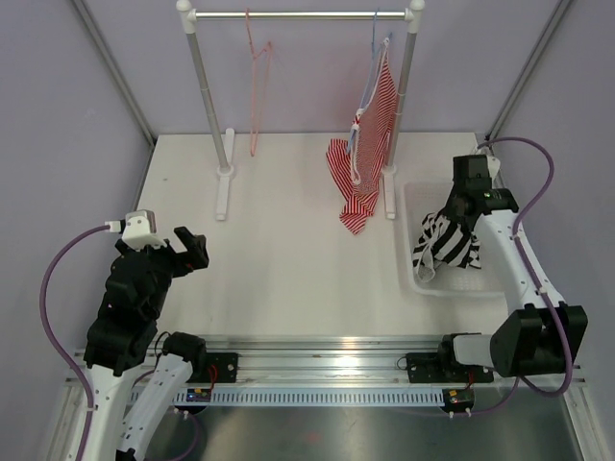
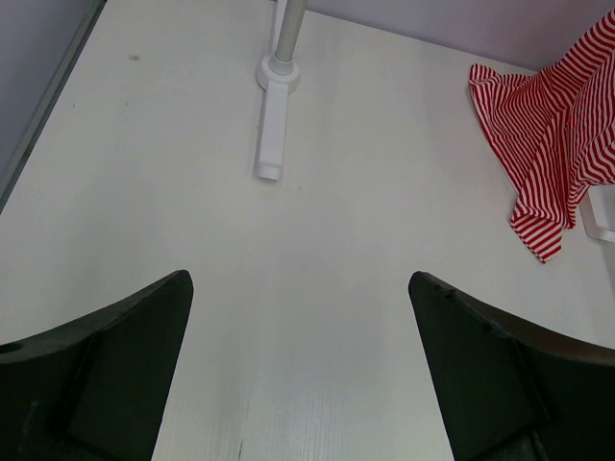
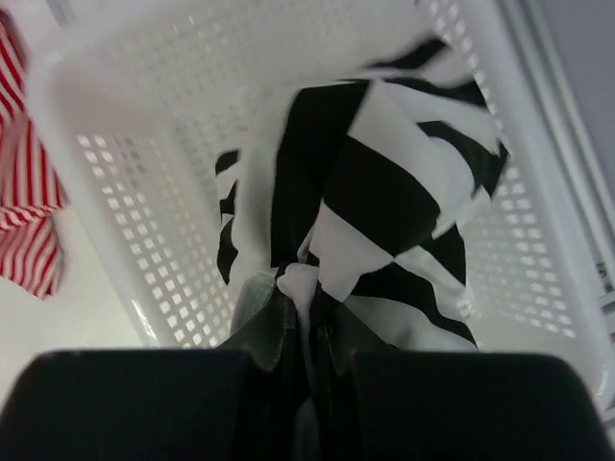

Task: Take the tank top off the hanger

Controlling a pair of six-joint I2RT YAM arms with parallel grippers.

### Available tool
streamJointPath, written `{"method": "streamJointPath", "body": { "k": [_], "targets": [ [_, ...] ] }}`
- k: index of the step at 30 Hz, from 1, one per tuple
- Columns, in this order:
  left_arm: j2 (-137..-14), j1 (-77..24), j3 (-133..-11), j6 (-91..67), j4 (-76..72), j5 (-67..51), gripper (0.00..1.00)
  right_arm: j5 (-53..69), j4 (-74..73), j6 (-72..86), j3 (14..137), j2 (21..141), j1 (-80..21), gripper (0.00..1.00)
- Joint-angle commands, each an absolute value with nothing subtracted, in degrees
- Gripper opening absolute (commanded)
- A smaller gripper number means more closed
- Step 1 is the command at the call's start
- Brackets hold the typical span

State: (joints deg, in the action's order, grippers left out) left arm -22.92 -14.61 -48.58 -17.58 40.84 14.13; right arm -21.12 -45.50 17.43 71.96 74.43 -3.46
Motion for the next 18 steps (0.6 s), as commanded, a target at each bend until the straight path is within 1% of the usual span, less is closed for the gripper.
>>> {"method": "streamJointPath", "body": {
  "k": [1,2,3,4,5,6,8,13,16,17,18],
  "targets": [
    [-22.41,-14.33,-48.6,-17.4,38.32,14.15,0.99,-16.0,-39.73,21.0,66.1,75.75,-3.43,0.02],
    [-22.41,-14.33,-48.6,-17.58,38.41,14.59,0.99,-15.47,-39.55,21.09,65.48,77.68,-3.43,0.13],
    [-22.59,-14.33,-48.69,-17.58,38.58,15.2,0.99,-15.12,-39.29,20.83,64.87,78.57,-3.34,0.26],
    [-22.67,-14.33,-48.78,-17.67,38.85,16.34,0.99,-15.03,-40.16,20.83,65.12,79.53,-3.43,0.44],
    [-22.94,-13.98,-48.95,-17.84,39.02,17.04,0.99,-14.42,-41.21,20.83,66.0,80.59,-3.43,0.82],
    [-23.11,-13.71,-49.04,-18.02,39.2,17.49,0.99,-14.07,-42.0,20.57,68.27,80.51,-3.43,0.99],
    [-23.73,-12.75,-49.3,-18.1,39.38,17.93,0.99,-16.76,-44.73,20.57,71.26,77.98,-3.43,0.99],
    [-25.31,-10.38,-49.48,-18.28,39.9,18.37,0.99,-22.75,-52.53,17.41,85.23,73.48,-3.34,0.99],
    [-25.93,-8.53,-49.57,-18.28,39.9,18.19,0.99,-17.96,-55.71,15.39,91.22,70.94,-3.43,0.99],
    [-26.62,-8.0,-49.66,-18.11,39.99,18.19,0.99,-12.19,-55.46,14.86,91.58,68.32,-3.43,1.0],
    [-26.98,-8.0,-49.75,-18.19,40.16,18.37,0.99,-9.61,-55.37,13.72,91.58,66.99,-3.43,0.99]
  ]
}}
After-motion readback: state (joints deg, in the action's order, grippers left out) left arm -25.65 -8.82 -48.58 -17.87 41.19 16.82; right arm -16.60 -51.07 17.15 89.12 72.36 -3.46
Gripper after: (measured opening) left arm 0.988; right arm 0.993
